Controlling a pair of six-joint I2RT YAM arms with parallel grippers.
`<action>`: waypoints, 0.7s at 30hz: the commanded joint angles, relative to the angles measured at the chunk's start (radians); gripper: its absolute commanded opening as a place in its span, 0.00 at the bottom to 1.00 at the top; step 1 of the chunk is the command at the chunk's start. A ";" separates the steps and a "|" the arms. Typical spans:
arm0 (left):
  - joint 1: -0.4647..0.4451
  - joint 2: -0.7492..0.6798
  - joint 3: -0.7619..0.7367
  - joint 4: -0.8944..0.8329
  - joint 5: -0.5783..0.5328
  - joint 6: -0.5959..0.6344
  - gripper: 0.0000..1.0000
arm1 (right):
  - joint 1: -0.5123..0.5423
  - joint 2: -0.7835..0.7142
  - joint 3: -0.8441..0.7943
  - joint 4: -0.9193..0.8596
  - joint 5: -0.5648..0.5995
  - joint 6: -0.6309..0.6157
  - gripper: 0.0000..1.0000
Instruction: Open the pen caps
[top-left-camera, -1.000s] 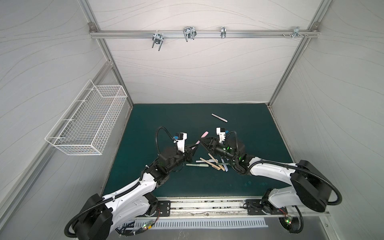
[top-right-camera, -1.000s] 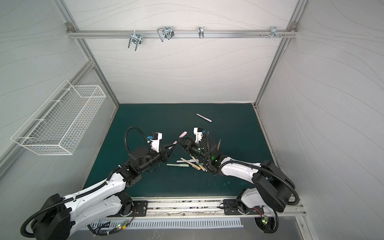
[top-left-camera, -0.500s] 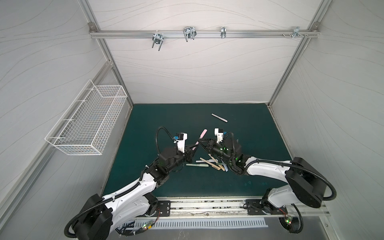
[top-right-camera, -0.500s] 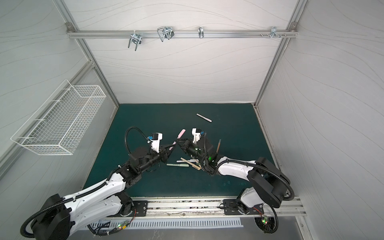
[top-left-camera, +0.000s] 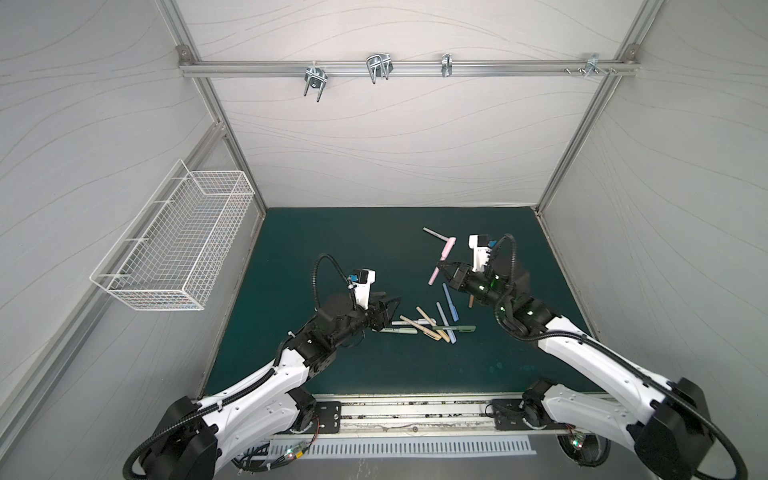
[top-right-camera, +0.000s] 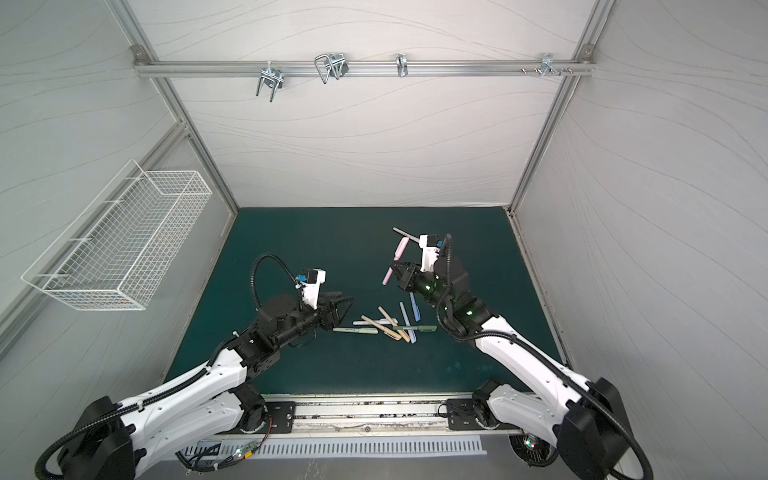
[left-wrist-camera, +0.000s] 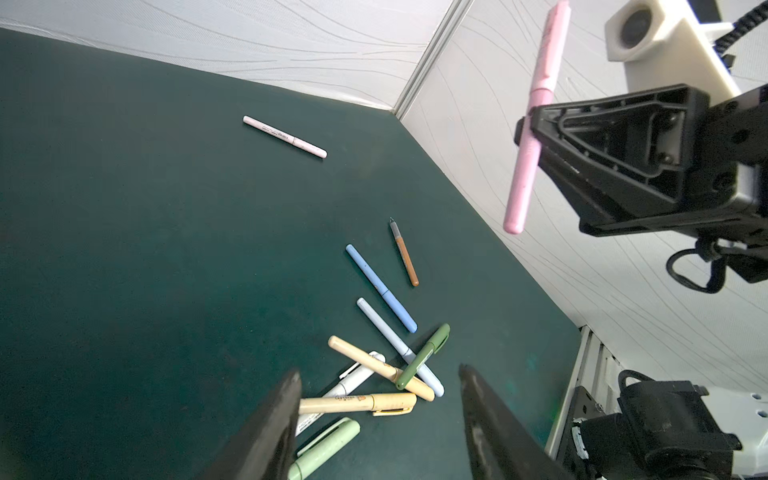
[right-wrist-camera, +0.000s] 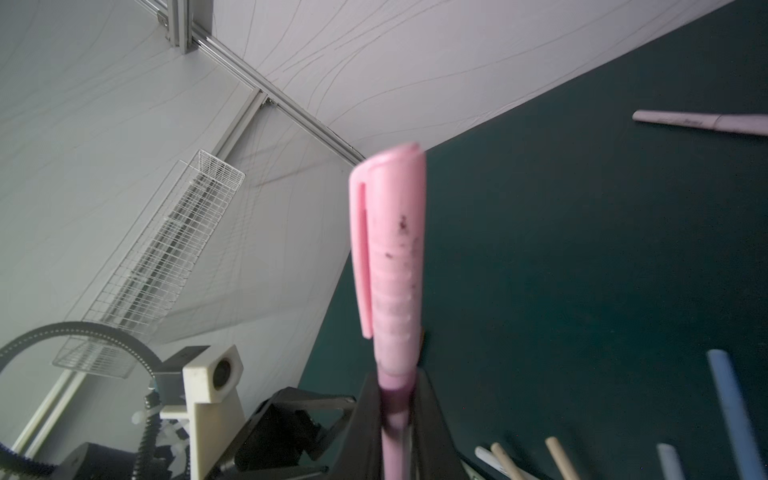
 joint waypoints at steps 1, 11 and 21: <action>-0.004 0.000 0.038 0.030 0.023 0.025 0.62 | -0.051 -0.042 -0.029 -0.181 -0.099 -0.249 0.02; -0.004 0.022 0.030 0.083 0.106 0.033 0.63 | -0.049 0.000 0.023 -0.286 -0.313 -0.553 0.02; -0.005 0.063 0.028 0.197 0.248 0.020 0.59 | 0.039 0.085 -0.026 -0.208 -0.322 -0.649 0.03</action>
